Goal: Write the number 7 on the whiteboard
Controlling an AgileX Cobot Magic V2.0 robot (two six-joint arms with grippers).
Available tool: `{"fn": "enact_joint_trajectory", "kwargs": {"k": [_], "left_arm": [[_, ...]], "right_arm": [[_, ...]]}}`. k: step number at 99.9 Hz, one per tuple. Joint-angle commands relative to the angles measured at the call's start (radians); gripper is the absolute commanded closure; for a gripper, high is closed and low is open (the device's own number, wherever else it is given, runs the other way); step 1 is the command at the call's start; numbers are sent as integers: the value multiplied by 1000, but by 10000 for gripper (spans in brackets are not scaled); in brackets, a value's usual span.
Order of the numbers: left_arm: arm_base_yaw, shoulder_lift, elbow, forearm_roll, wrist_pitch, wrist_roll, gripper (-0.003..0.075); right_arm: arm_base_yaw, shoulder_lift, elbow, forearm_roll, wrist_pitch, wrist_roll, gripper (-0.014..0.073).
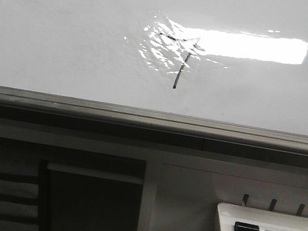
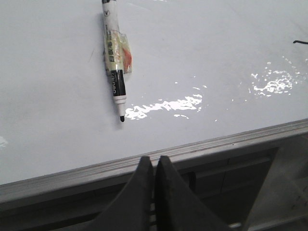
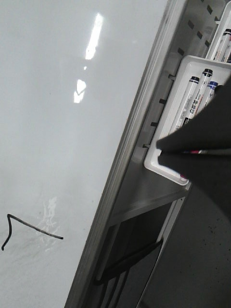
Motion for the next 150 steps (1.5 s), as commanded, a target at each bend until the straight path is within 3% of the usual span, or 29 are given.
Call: {"fn": "enact_joint_trajectory", "kwargs": {"k": [1, 19, 37, 53, 73, 79, 150], "left_arm": [[23, -93, 22, -21, -72, -9, 741], [73, -286, 136, -8, -101, -11, 741], [81, -380, 242, -4, -234, -19, 741], [74, -422, 318, 222, -317, -271, 741], [74, -470, 441, 243, -539, -284, 741], [74, -468, 428, 243, -484, -284, 741], [74, -468, 436, 239, -494, -284, 741]], "right_arm": [[-4, -1, -26, -17, -77, -3, 665], [-4, -1, -26, -17, -77, -3, 665], [-4, -1, -26, -17, -77, -3, 665], [-4, -1, -26, -17, -77, -3, 665], [-4, -1, -26, -17, -77, -3, 665], [-4, -1, -26, -17, -77, -3, 665], [-4, -1, -26, -17, -75, -3, 665]]}}
